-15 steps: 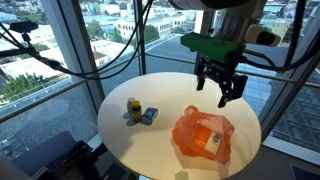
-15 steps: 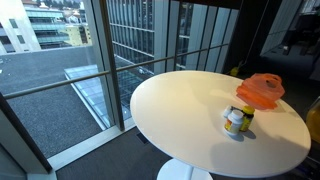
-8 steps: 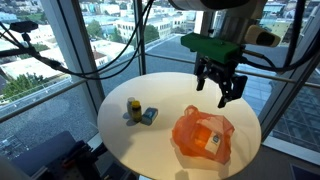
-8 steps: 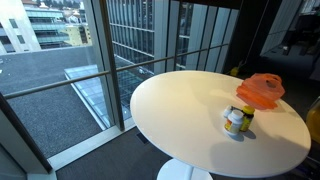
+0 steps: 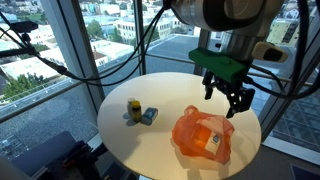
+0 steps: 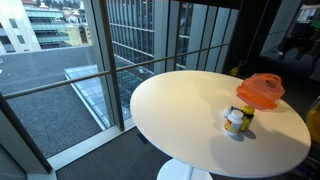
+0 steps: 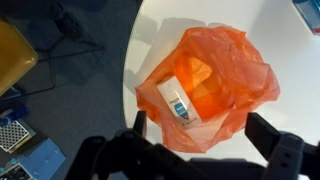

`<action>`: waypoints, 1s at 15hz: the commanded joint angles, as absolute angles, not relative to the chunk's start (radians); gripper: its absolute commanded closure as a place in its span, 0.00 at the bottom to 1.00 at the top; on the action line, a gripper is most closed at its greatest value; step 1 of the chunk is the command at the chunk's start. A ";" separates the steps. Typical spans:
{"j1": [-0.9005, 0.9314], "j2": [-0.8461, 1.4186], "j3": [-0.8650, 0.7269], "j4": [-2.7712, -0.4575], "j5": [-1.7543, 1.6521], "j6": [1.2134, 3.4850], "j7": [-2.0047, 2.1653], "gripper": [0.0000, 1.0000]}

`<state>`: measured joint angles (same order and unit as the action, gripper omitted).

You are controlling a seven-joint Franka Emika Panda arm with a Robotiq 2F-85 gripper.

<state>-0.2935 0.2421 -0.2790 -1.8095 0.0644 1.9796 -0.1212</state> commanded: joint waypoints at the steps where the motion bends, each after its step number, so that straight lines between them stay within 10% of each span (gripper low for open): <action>1: -0.320 0.297 -0.265 -1.789 0.107 2.042 -0.122 0.00; 15: -0.322 0.443 -0.245 -1.813 0.089 2.173 -0.105 0.00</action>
